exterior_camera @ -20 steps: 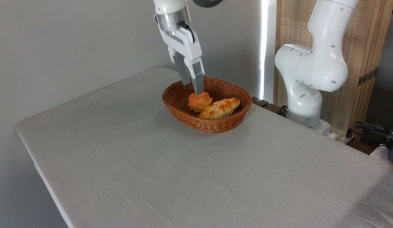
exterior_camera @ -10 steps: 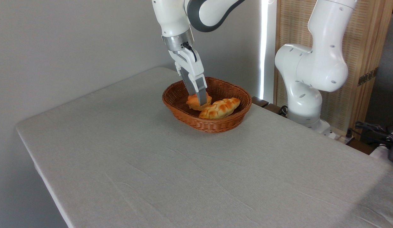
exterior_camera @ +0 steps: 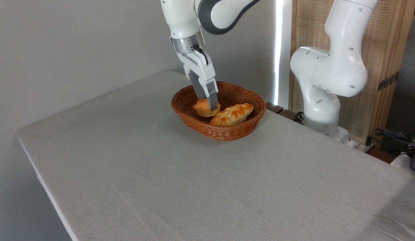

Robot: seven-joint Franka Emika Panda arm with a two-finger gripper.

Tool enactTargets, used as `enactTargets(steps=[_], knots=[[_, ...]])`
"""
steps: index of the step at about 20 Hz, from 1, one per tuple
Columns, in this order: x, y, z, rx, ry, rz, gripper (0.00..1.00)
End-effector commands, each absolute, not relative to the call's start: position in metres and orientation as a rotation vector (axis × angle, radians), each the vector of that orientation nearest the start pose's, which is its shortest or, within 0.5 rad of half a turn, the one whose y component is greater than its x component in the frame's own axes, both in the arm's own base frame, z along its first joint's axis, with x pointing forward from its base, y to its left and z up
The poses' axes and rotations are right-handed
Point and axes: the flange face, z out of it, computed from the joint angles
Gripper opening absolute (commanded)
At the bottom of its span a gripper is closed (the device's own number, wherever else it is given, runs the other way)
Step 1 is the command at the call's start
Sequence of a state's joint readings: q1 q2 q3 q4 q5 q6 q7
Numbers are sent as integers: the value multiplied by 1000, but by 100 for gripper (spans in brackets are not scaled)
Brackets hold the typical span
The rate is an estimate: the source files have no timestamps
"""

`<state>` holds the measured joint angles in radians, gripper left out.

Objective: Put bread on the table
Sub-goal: 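Lower the open gripper over the small round orange roll in the basket, then close the gripper on the small round roll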

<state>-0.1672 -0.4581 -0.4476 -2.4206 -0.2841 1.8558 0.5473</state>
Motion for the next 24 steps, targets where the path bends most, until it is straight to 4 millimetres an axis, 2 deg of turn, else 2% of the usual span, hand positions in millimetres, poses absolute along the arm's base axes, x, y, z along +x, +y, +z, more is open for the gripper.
enactTargets(steps=[1,6,7,9,11,13,18,24], knots=[[317,-256,444,-2843,1532,211,100],[324,-256,433,-2880,1485,227,97],[326,-257,433,-2883,1483,212,91],[331,-258,430,-2890,1480,186,68],[332,-259,426,-2887,1491,185,36],[332,-260,426,-2884,1498,185,11],[332,-259,426,-2883,1501,187,6],[332,-258,427,-2885,1499,201,5]])
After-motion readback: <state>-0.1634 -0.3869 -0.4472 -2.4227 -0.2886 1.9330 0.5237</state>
